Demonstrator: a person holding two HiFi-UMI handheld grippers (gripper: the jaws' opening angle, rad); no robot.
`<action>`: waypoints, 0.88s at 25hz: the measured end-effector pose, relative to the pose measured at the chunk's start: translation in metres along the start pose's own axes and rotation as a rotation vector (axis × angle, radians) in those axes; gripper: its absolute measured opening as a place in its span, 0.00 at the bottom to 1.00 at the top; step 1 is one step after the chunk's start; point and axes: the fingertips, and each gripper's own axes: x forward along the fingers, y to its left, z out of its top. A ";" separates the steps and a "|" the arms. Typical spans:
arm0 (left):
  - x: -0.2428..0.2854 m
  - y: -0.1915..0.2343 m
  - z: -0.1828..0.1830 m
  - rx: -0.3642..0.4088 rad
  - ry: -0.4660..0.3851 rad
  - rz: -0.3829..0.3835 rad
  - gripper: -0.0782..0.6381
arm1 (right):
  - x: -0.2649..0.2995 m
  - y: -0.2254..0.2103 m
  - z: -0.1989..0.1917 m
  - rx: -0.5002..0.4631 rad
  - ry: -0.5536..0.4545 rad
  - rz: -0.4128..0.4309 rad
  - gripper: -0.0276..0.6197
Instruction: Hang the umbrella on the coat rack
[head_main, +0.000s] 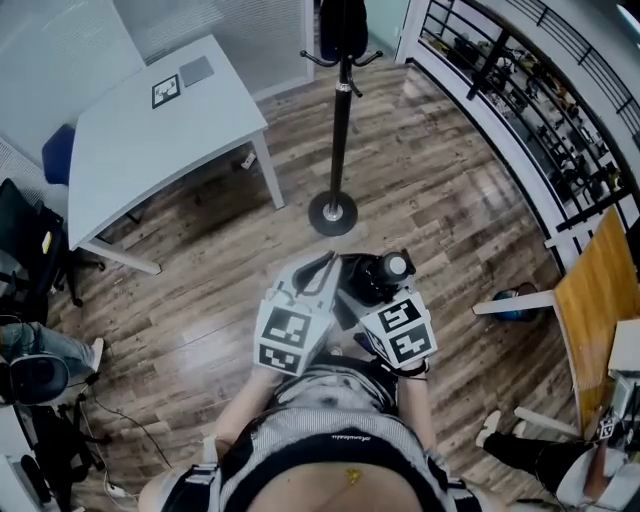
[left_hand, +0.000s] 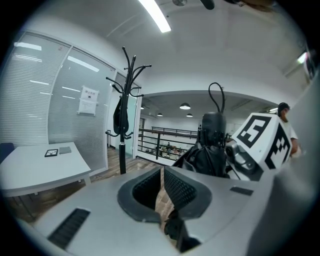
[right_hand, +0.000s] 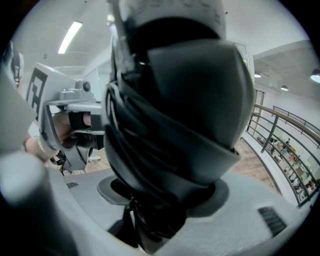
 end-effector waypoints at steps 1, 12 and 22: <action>0.005 0.003 0.002 -0.001 0.000 -0.003 0.14 | 0.003 -0.004 0.002 0.001 0.002 0.000 0.48; 0.052 0.037 0.013 -0.020 0.015 -0.021 0.14 | 0.037 -0.043 0.022 -0.010 0.041 0.001 0.48; 0.067 0.063 0.023 -0.010 0.002 -0.011 0.14 | 0.059 -0.055 0.042 -0.009 0.039 0.009 0.48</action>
